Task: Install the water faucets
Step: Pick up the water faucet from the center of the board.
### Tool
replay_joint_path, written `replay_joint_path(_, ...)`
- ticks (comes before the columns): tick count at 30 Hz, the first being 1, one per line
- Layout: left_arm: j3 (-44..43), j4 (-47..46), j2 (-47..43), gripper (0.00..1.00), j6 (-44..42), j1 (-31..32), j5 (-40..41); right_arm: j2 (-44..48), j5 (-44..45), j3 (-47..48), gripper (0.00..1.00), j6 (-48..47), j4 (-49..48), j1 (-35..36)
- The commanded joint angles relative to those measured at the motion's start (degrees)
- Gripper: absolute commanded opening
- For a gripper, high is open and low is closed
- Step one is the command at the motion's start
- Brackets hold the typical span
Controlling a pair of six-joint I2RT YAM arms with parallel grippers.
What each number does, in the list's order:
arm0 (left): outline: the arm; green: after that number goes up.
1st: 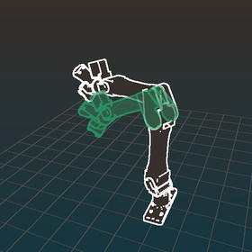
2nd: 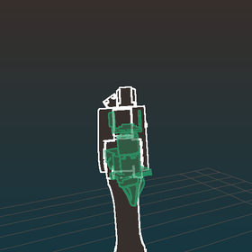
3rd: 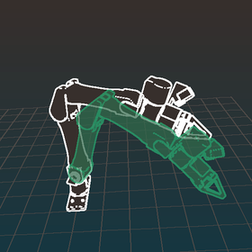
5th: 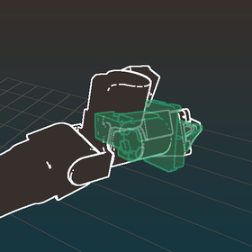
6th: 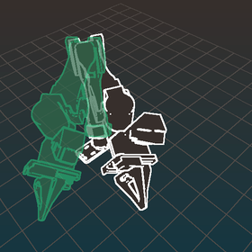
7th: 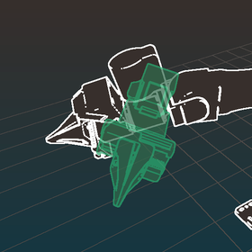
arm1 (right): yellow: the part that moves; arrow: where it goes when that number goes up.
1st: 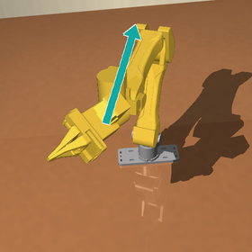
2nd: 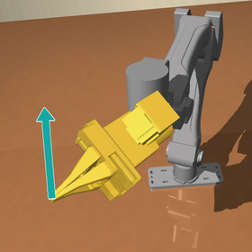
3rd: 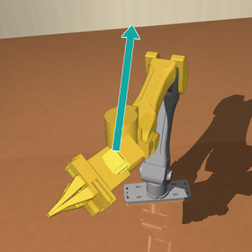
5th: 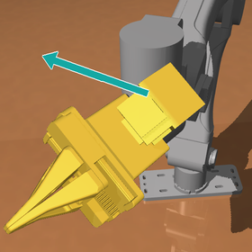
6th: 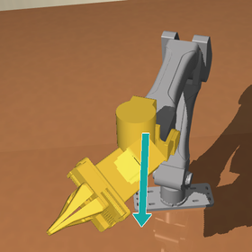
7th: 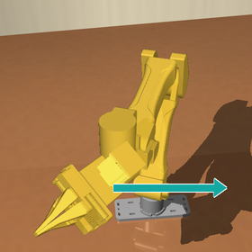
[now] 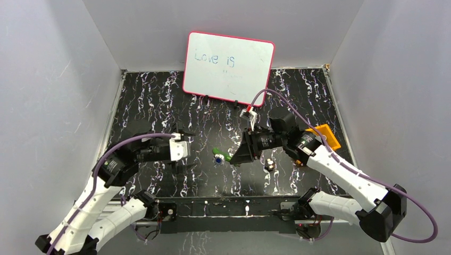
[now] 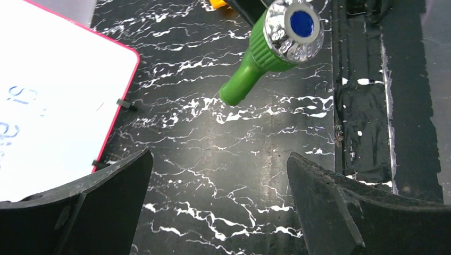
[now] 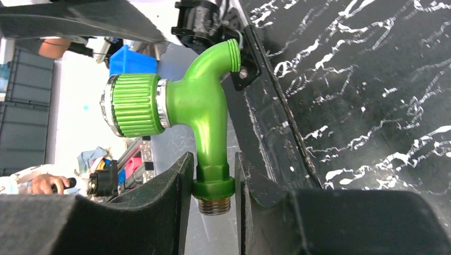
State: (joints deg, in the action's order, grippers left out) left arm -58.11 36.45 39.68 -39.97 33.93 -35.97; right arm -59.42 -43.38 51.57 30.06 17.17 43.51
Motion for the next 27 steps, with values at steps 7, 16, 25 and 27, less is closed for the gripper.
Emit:
replay_joint_path(7, 2.0, -9.8, 5.7, 0.98, -3.1, -0.2, -12.2, -1.9, -7.8, 6.1, 0.00, 1.2, -7.3, -0.1)
replay_joint_path(16, 2.6, -16.9, 9.2, 0.88, 0.5, 0.7, -19.3, -3.8, -9.6, 6.7, 0.00, 3.8, -11.4, -0.1)
replay_joint_path(25, 3.3, -17.9, 10.3, 0.70, 1.4, 2.2, -22.0, -4.1, -10.8, 6.9, 0.00, 6.2, -14.5, -0.2)
replay_joint_path(27, 3.0, -18.3, 10.8, 0.66, 1.6, 2.4, -22.6, -4.4, -10.9, 6.9, 0.00, 6.2, -14.5, -0.1)
